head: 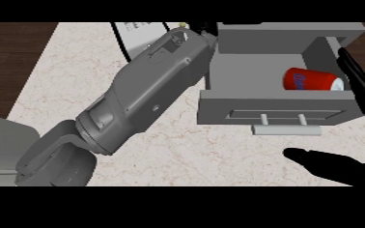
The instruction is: Pick up the can, place it into the drawer and close the drawer
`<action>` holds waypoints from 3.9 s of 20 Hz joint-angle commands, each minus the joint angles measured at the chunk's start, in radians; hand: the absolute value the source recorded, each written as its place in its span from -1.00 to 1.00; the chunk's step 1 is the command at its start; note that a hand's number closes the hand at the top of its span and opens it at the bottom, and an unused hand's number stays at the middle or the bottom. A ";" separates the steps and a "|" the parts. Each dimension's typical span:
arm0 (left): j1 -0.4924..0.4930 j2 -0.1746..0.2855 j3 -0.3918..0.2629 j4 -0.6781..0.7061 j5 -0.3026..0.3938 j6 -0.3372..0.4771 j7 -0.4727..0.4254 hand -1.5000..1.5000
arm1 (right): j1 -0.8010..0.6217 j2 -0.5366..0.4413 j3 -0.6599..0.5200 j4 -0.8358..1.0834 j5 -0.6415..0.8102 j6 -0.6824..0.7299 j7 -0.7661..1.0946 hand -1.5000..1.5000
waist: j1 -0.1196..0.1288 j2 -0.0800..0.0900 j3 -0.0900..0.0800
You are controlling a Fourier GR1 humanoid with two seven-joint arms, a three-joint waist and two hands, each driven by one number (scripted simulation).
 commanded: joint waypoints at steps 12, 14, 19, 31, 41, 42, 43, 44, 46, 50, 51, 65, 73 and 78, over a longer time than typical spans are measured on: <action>0.078 0.144 0.027 -0.104 -0.073 -0.031 0.068 -1.00 | -0.342 -0.091 0.182 0.626 0.419 -0.212 -0.128 -1.00 | 0.022 -0.002 0.000; 0.074 0.191 0.005 -0.134 -0.082 -0.035 0.139 -1.00 | -0.365 -0.058 0.244 0.676 0.517 -0.252 -0.073 -1.00 | 0.035 -0.007 0.000; 0.091 0.215 0.009 -0.219 -0.115 0.030 0.194 -1.00 | -0.393 -0.024 0.204 0.928 0.561 -0.459 -0.128 -1.00 | 0.025 -0.006 0.001; 0.213 0.323 0.011 -0.402 -0.174 0.013 0.249 -1.00 | -0.602 -0.029 0.108 1.437 0.661 -0.788 -0.151 -1.00 | 0.034 0.003 0.002; 0.274 0.405 0.038 -0.510 -0.192 0.009 0.299 -1.00 | -0.820 -0.092 -0.005 1.702 0.643 -0.926 -0.189 -1.00 | 0.067 0.014 0.002; 0.288 0.392 0.013 -0.545 -0.207 0.056 0.315 -1.00 | -0.817 -0.071 0.004 1.731 0.669 -0.954 -0.156 -1.00 | 0.071 0.010 0.002; 0.287 0.371 0.025 -0.510 -0.208 0.034 0.287 -1.00 | -0.845 -0.087 0.004 1.756 0.681 -0.966 -0.161 -1.00 | 0.067 0.020 0.002; 0.355 0.421 0.035 -0.585 -0.202 0.020 0.290 -1.00 | -0.863 -0.074 -0.002 1.759 0.676 -0.965 -0.142 -1.00 | 0.068 0.007 0.001; 0.311 0.428 0.027 -0.576 -0.215 0.019 0.321 -1.00 | -0.901 -0.114 -0.030 1.804 0.667 -0.994 -0.158 -1.00 | 0.076 0.015 0.002; 0.273 0.430 0.020 -0.590 -0.224 0.036 0.374 -1.00 | -0.985 -0.092 -0.028 1.863 0.694 -1.025 -0.110 -1.00 | 0.089 0.021 0.003; 0.295 0.405 0.011 -0.600 -0.243 0.073 0.345 -1.00 | -0.985 -0.144 -0.053 1.870 0.661 -1.016 -0.178 -1.00 | 0.086 0.022 0.003; 0.368 0.463 0.026 -0.707 -0.251 0.034 0.378 -1.00 | -1.147 -0.174 -0.142 1.966 0.579 -0.873 -0.260 -1.00 | 0.116 0.025 0.004; 0.383 0.459 0.023 -0.745 -0.256 0.052 0.389 -1.00 | -1.141 -0.076 -0.416 1.955 0.280 -0.778 -0.388 -1.00 | 0.109 0.021 0.007; 0.403 0.491 0.031 -0.772 -0.259 0.041 0.412 -1.00 | -1.158 -0.137 -0.455 1.965 0.242 -0.694 -0.459 -1.00 | 0.102 0.025 0.004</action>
